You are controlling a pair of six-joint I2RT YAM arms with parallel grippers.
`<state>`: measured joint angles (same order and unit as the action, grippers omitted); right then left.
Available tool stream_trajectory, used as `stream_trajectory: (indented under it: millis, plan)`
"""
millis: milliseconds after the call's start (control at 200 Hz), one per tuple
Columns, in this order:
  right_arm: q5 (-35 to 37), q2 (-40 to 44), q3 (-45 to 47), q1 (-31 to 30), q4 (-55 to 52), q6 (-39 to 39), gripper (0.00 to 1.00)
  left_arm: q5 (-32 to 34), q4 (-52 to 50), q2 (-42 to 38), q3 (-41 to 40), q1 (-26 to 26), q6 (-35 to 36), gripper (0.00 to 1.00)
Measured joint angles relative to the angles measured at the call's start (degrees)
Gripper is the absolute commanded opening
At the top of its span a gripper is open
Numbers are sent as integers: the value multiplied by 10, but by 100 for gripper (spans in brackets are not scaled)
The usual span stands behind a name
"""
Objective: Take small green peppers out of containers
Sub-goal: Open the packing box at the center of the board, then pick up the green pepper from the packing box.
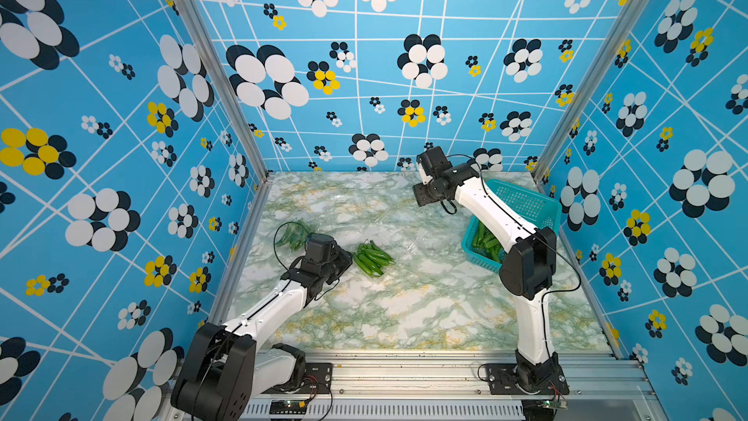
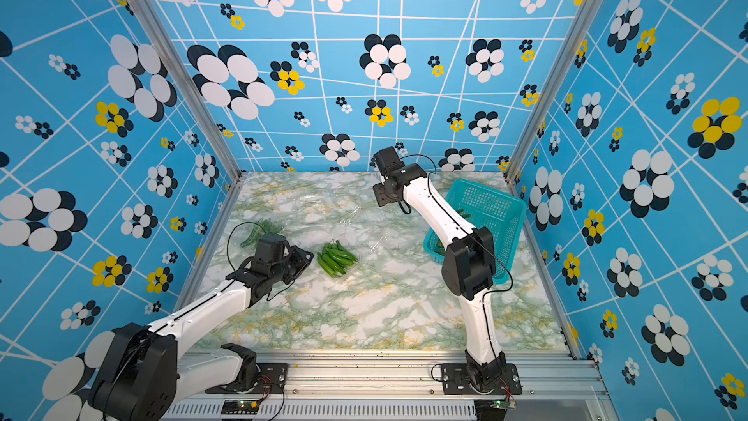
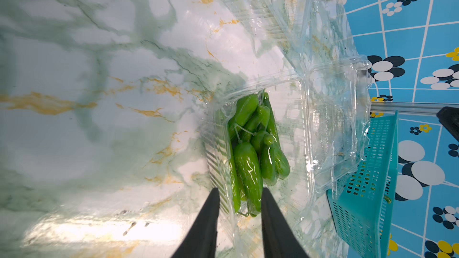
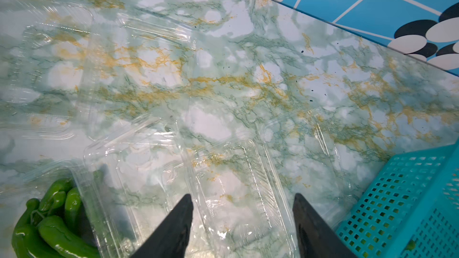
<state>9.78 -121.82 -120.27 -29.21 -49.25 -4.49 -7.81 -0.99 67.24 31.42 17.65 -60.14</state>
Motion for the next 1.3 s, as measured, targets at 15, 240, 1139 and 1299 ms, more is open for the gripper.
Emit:
stream_trajectory:
  millis: [15, 240, 1139, 1299]
  plan:
    - [-5, 0, 1, -1, 0, 1, 59, 2, -4, -4, 0, -1, 0, 32]
    - [-84, 28, 72, -39, 2, 6, 56, 15, -60, -56, 3, -6, 2, 32]
    - [-181, -11, 174, -198, 50, 9, 40, 10, -82, -36, 1, -5, 2, 33]
    - [-183, -12, 167, -199, 50, 9, 37, 8, -80, -44, -11, -5, 2, 33]
